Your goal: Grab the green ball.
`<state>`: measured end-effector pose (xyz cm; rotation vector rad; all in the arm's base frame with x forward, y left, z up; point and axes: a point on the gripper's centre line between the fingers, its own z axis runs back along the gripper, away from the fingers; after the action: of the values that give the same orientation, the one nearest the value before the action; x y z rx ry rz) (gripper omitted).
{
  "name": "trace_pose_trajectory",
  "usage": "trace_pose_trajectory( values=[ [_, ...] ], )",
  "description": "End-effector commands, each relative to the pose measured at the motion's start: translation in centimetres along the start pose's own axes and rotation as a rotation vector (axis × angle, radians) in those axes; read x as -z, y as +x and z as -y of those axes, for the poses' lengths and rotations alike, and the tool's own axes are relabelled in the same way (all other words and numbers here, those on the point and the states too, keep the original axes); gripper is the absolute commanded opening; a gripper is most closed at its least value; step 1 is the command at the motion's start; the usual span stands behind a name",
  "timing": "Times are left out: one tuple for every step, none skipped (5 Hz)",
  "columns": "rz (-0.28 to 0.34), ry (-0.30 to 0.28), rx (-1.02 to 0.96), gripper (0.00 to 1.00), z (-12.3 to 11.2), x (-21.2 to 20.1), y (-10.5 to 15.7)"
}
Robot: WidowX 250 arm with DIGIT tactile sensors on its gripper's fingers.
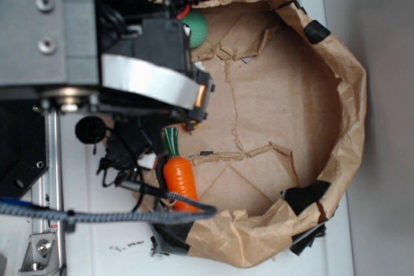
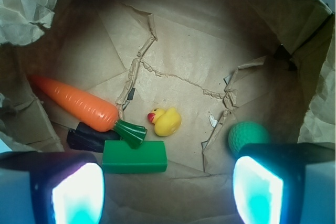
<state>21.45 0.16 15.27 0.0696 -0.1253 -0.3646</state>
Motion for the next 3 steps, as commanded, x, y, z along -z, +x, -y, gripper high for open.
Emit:
trace_pose_trajectory(
  values=[
    [-0.08, 0.083, 0.178, 1.0, -3.8, 4.7, 2.2],
    [-0.104, 0.12, 0.229, 1.0, -4.1, 6.7, 2.8],
    [-0.098, 0.141, 0.295, 1.0, -4.9, 7.6, 2.1]
  ],
)
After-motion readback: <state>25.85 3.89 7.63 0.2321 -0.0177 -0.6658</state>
